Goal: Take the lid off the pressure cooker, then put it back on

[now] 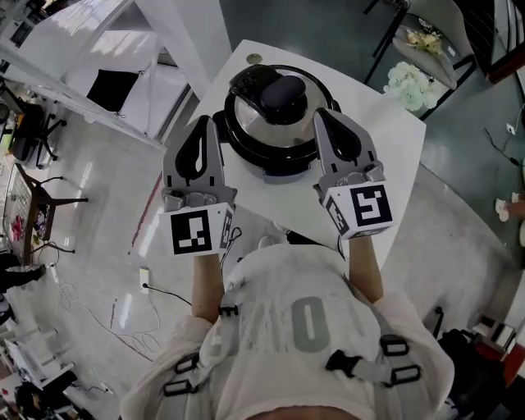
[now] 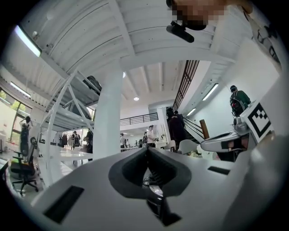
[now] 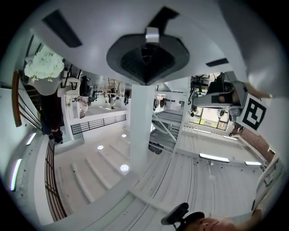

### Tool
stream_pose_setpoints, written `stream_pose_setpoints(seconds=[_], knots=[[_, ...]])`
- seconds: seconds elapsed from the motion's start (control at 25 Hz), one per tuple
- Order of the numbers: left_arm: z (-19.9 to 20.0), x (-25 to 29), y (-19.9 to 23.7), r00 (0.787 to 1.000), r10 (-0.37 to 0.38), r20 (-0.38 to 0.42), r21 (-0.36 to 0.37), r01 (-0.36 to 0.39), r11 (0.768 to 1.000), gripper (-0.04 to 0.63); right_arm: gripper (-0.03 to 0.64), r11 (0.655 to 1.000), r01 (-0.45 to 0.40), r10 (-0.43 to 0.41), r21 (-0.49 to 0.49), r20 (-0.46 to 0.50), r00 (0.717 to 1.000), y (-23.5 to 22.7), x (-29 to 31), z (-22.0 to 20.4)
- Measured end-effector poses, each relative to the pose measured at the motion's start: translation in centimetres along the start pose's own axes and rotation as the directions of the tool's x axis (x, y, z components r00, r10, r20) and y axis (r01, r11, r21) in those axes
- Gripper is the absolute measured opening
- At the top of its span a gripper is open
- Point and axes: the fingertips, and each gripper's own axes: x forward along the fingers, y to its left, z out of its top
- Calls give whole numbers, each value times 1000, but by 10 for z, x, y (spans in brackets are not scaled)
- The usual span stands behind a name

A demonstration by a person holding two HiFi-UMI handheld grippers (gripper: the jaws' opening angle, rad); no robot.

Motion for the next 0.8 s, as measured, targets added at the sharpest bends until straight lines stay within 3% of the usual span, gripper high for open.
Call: stream_pose_setpoints(seconds=[0.8], knots=[[1, 3, -18, 1000, -21, -2, 7, 21, 1000, 18, 9, 999, -32, 31, -22, -6, 999, 10, -5, -4]])
